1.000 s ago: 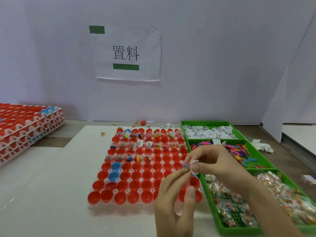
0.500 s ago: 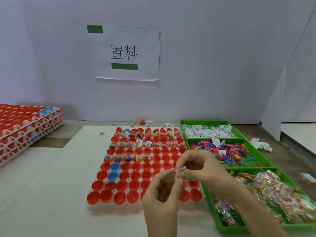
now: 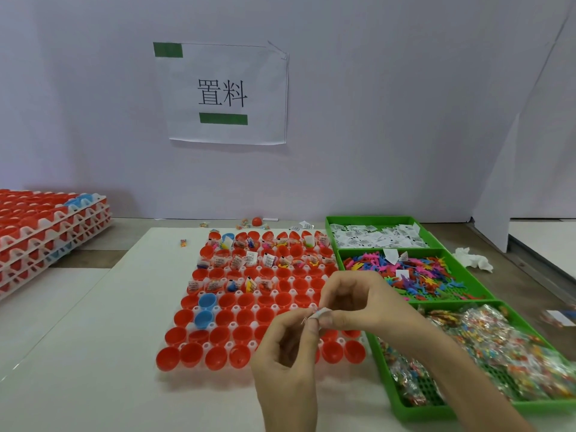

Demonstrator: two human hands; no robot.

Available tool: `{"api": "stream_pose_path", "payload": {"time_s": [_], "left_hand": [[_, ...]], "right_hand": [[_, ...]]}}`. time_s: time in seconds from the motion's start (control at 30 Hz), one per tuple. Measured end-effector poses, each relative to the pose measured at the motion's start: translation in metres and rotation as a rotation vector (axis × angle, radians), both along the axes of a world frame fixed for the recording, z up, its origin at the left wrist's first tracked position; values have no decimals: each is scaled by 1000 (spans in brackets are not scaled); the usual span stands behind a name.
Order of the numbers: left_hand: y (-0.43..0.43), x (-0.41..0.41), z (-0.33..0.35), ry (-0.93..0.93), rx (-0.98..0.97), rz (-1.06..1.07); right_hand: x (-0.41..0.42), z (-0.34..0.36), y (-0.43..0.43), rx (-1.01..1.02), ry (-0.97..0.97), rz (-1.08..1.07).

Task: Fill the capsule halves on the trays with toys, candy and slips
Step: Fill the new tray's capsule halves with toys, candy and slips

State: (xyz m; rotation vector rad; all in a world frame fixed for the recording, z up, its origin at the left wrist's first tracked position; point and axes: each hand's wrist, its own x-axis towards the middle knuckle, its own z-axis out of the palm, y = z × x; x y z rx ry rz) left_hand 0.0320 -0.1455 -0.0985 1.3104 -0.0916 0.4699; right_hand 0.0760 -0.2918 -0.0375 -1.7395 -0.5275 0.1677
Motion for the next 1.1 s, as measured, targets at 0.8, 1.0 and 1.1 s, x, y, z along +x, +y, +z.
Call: {"api": "stream_pose_path", "payload": {"time_s": [0.8, 1.0, 1.1], "left_hand": [[-1, -1, 2, 149, -29, -28], [-1, -2, 3, 149, -31, -19], [-2, -2, 3, 144, -28, -23]], "right_hand": [[51, -45, -118, -881, 85, -865], [55, -48, -112, -815, 48, -852], [55, -48, -113, -822, 50, -826]]}}
